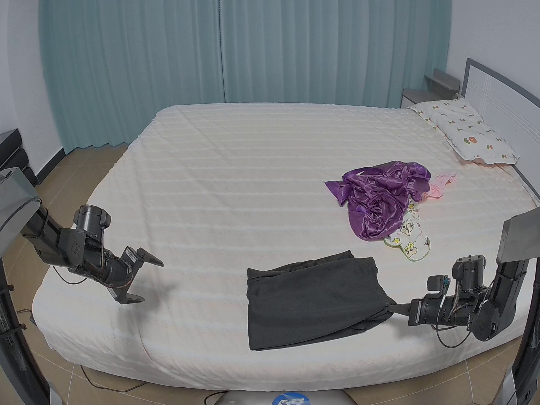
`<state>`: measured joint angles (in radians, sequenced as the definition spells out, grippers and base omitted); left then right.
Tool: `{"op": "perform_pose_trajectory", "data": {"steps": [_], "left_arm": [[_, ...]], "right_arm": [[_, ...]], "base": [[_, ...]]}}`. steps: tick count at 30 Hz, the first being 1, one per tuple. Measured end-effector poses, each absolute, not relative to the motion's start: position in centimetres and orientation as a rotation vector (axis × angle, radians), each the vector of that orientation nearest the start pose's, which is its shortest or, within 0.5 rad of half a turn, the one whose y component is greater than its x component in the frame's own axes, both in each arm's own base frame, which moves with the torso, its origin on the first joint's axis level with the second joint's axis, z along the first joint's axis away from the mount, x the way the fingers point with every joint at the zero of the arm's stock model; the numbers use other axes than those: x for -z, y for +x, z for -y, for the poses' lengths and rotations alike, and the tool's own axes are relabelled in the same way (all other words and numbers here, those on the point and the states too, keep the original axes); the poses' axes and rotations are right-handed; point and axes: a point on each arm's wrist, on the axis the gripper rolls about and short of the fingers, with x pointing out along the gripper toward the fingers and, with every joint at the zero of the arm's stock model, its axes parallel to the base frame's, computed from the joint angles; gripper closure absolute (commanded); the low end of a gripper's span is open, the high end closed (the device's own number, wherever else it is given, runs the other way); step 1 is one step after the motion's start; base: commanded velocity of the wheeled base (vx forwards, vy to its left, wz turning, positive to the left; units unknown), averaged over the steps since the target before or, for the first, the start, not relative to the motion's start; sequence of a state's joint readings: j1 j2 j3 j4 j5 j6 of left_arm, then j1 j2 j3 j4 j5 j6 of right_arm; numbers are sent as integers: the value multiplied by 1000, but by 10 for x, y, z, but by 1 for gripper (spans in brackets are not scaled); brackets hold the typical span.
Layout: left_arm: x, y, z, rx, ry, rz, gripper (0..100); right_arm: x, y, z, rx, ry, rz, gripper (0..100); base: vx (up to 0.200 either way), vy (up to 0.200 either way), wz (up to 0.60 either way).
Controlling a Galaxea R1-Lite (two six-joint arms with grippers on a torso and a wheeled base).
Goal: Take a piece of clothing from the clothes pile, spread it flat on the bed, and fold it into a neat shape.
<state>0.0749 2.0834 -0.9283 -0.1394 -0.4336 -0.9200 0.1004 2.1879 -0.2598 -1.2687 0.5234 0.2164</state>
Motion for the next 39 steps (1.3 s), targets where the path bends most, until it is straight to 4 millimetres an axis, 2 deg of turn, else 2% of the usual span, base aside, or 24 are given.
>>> {"op": "perform_pose_trajectory", "data": {"steps": [6, 7, 15, 21, 31, 32, 39], "left_arm": [[-47, 339, -16, -153, -1088, -1087, 0], [-47, 339, -16, -153, -1088, -1087, 0], [-47, 339, -16, -153, -1088, -1087, 0], [-47, 339, -16, -153, -1088, -1087, 0], [-47, 339, -16, -153, -1088, -1087, 0], [-47, 339, -16, -153, -1087, -1087, 0], [-47, 340, -16, -152, -1088, -1086, 0]], "right_arm": [[0, 260, -38, -544, 318, -689, 100], [0, 260, -39, -547, 314, -688, 0], [0, 258, -35, -543, 305, -687, 0], [3, 265, -33, -539, 342, -693, 0], [24, 280, -52, -524, 469, -778, 0], [27, 281, -55, -527, 470, -789, 100], [34, 279, -57, -528, 471, -821, 100]], "base": [[0, 0, 0], [0, 0, 0], [0, 0, 0], [0, 0, 0], [0, 0, 0], [0, 0, 0], [0, 0, 0]]}}
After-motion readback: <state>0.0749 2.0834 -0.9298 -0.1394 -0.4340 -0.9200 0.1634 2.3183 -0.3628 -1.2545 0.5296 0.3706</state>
